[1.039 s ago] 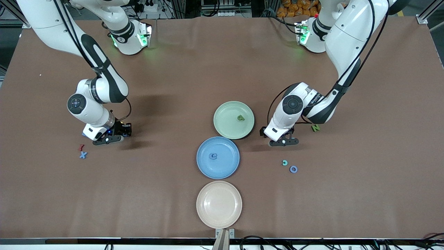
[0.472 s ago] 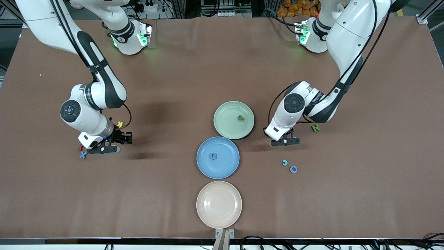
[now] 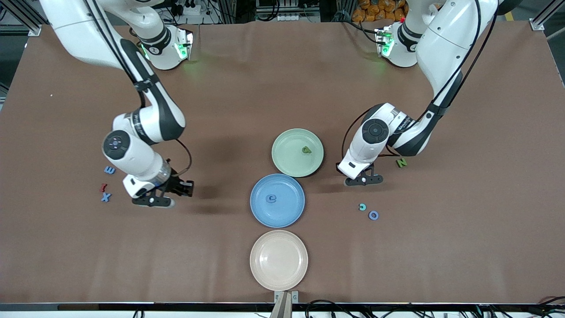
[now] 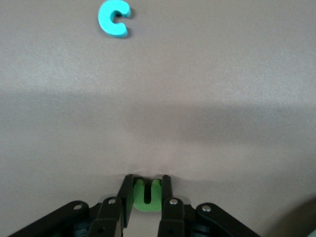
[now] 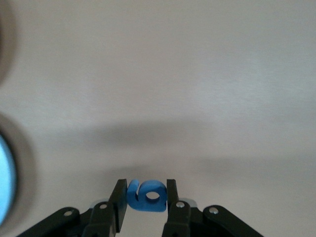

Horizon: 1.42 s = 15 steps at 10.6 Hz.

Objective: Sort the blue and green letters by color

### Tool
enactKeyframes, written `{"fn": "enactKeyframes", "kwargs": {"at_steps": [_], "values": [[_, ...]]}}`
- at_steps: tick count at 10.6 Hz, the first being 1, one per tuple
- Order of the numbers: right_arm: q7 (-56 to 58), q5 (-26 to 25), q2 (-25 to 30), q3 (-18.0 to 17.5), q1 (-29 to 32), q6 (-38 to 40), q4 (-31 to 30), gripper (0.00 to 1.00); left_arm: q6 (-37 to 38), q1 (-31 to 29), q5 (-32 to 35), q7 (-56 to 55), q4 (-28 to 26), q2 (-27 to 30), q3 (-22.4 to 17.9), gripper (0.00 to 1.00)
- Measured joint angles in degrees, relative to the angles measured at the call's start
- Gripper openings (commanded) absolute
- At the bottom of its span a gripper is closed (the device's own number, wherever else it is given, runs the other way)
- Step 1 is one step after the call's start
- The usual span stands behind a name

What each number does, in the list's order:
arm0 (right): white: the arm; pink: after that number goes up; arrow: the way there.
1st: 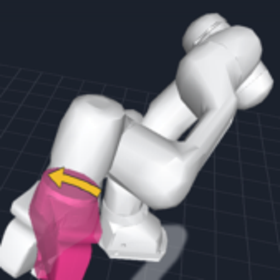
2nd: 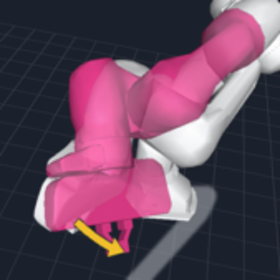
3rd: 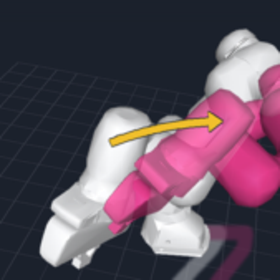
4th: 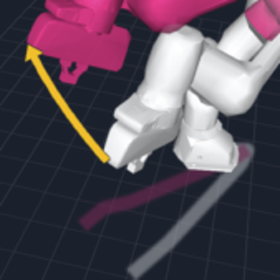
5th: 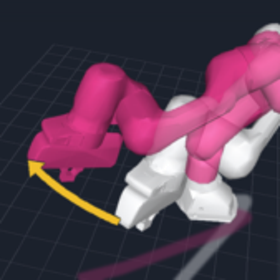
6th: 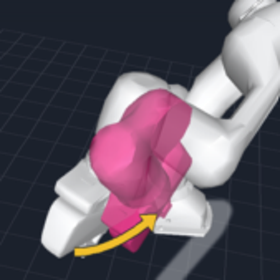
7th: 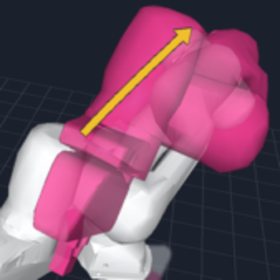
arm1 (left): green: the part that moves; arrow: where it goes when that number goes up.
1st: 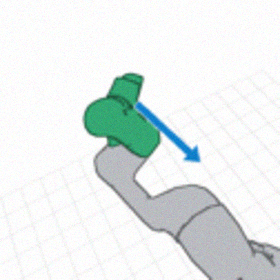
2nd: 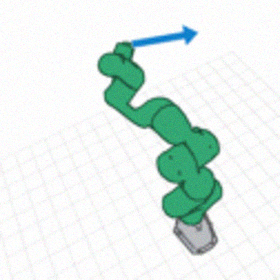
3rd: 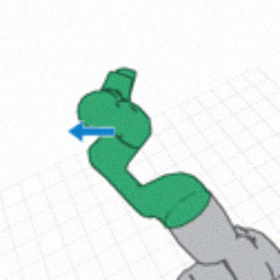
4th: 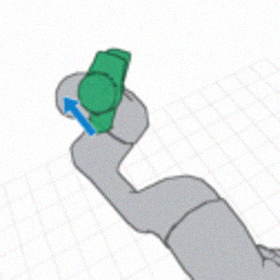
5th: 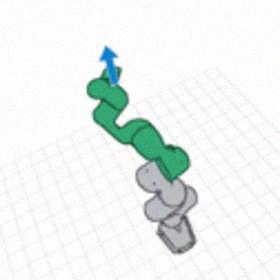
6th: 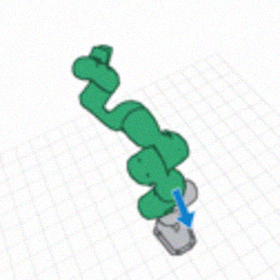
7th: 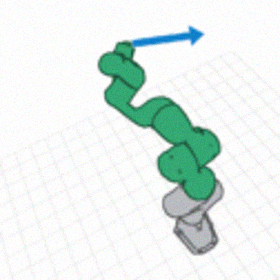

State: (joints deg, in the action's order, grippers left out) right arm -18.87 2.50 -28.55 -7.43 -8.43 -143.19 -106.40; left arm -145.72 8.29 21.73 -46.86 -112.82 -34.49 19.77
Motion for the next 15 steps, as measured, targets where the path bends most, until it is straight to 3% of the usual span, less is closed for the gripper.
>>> {"fn": "enactKeyframes", "kwargs": {"at_steps": [9,12,14,15], "values": [[-10.3,3.2,-10.3,-0.2,-14.1,-0.4,16.1,0.18,4.0,-0.8,-1.9,-0.8,0.1,6.0,1.6,0.00],[-13.1,3.4,-12.9,-0.1,-16.7,-5.9,17.6,0.25,7.8,-0.7,-5.1,-2.0,1.0,6.7,4.0,0.00],[-16.5,3.4,-15.0,-0.1,-17.9,-10.9,17.6,0.71,8.9,0.7,-5.4,-6.5,1.4,6.7,5.8,0.00],[-18.8,3.4,-15.7,-0.1,-18.5,-11.8,17.8,1.00,9.0,2.2,-5.5,-8.7,1.4,6.7,6.0,0.00]]}}
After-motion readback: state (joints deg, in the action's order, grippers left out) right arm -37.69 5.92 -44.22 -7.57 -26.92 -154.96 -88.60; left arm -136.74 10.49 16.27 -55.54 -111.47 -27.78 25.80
